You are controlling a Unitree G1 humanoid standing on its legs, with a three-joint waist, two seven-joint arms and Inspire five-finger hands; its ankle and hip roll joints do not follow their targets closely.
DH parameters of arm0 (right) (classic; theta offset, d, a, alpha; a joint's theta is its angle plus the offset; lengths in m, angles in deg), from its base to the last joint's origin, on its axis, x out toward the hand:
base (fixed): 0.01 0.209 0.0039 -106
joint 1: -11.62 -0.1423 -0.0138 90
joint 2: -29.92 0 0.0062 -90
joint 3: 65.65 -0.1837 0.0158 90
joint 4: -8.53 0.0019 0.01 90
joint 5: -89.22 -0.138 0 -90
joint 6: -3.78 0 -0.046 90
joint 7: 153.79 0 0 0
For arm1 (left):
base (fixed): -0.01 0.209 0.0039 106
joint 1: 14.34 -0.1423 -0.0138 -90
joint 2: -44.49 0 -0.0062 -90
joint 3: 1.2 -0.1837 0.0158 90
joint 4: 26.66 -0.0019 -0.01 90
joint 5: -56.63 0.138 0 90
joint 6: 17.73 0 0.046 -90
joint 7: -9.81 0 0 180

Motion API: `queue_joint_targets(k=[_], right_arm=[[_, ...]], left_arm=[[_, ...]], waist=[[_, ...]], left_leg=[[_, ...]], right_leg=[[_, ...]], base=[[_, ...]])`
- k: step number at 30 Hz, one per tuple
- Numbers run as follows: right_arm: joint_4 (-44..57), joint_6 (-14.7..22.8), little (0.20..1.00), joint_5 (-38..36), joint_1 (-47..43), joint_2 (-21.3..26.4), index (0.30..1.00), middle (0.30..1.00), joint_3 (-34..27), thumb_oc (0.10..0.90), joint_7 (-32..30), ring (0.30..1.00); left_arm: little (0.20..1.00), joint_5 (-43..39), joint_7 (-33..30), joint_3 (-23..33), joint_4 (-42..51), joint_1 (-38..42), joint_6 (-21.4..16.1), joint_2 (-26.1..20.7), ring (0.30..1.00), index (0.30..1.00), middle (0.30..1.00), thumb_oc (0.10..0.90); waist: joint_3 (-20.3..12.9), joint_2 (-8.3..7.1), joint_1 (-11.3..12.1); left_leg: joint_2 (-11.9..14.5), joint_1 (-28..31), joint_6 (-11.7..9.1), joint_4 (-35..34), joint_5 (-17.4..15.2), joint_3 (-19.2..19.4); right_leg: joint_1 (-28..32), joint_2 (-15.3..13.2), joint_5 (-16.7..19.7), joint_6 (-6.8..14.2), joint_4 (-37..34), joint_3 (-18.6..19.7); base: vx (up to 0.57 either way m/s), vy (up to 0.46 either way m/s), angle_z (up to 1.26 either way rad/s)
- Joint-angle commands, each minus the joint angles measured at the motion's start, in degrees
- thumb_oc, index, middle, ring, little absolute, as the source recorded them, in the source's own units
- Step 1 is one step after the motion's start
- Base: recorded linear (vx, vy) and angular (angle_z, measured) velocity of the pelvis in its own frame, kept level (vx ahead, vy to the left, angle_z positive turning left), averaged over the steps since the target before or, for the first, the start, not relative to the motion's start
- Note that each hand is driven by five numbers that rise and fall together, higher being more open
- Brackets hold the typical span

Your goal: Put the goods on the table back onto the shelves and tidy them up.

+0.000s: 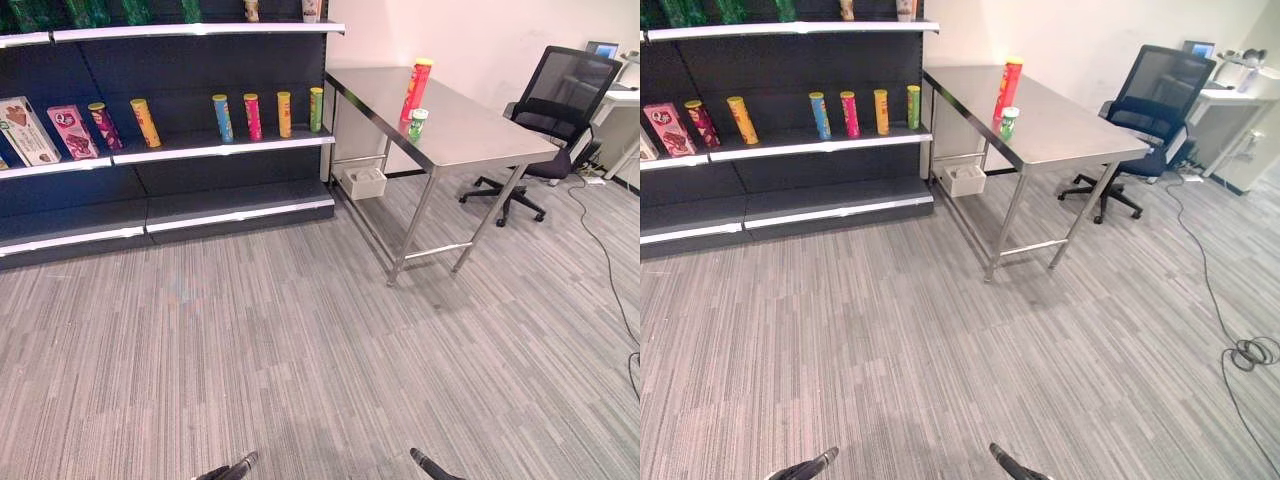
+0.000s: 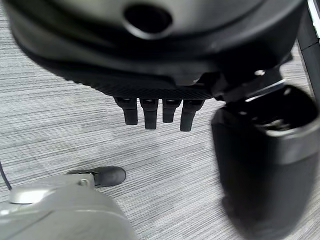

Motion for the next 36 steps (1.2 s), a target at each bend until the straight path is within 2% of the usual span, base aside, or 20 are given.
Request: queue_joint_targets(k=[1,18,28,31,32,34,36], right_arm=[[0.17,2.14,0.9,-2.12,-2.28,2.97,0.9,0.9,-1.45,0.8,-0.04,0.9],[0.34,1.9,0.9,-1.72,-1.66,3.21,0.9,0.9,-1.11,0.8,0.19,0.9],[0.23,1.6,0.9,-1.75,-1.92,3.52,0.9,0.9,-0.9,0.8,0.59,0.9],[1.06,1.68,0.9,-2.0,-2.23,3.65,0.9,0.9,-0.65,0.8,0.48,0.9],[1.15,1.83,0.9,-2.36,-2.54,3.71,0.9,0.9,-0.53,0.8,0.39,0.9],[1.49,1.84,0.9,-2.41,-2.55,3.81,0.9,0.9,-0.46,0.8,0.4,0.9],[2.57,2.01,0.9,-2.76,-2.65,4.4,0.9,0.9,-0.26,0.8,0.26,0.9]], left_arm=[[0.9,-0.48,0.03,-0.18,0.23,3.4,-2.95,-0.74,0.9,0.9,0.9,0.8],[0.9,2.12,-0.41,-1.63,0.39,3.94,-2.57,-0.91,0.9,0.9,0.9,0.8],[0.9,0.3,-0.43,-0.75,0.18,4.22,-2.16,-1.11,0.9,0.9,0.9,0.8],[0.9,-1.68,-0.49,0.07,-0.03,4.27,-2.01,-0.74,0.9,0.9,0.9,0.8],[0.9,-1.98,-0.52,0.15,-0.11,4.54,-2.0,-0.69,0.9,0.9,0.9,0.8],[0.9,-2.06,-0.55,0.15,-0.18,4.66,-1.95,-0.74,0.9,0.9,0.9,0.8],[0.9,-3.36,-0.61,0.25,0.56,4.89,-1.81,-0.71,0.9,0.9,0.9,0.8]], waist=[[0.71,0.18,-0.21],[0.72,0.33,-1.32],[1.51,0.39,-1.32],[2.49,0.07,-1.09],[3.58,-0.44,-0.88],[4.01,-0.7,-0.78],[6.07,-1.31,-0.29]], left_leg=[[3.19,1.43,-4.64,-0.5,-1.34,2.32],[3.82,1.99,-4.85,-0.5,-1.49,3.18],[4.53,2.14,-5.17,-0.5,-0.96,2.84],[4.91,1.34,-5.31,1.05,-0.96,2.48],[5.28,-0.69,-5.5,4.47,-1.66,2.08],[5.44,-1.78,-5.61,6.48,-2.01,1.85],[5.79,-7.06,-6.17,15.66,-0.95,0.12]], right_leg=[[-0.17,-4.11,0.57,7.43,0.31,-1.25],[-0.38,-3.45,0.43,7.14,0.31,-0.19],[-0.61,-2.69,0.04,6.56,0.31,0.04],[-0.82,-2.44,0.0,6.15,0.31,0.16],[-1.08,-2.36,0.14,5.73,0.31,0.17],[-1.1,-2.34,0.13,5.54,0.31,0.13],[-1.04,-1.85,-0.09,4.54,0.55,-0.16]], base=[[0.0,0.0,0.0],[0.0,-0.003,-0.02],[0.01,-0.033,0.0],[0.0,-0.087,-0.01],[-0.02,-0.068,0.01],[-0.02,-0.113,0.05],[-0.02,-0.171,0.14]])
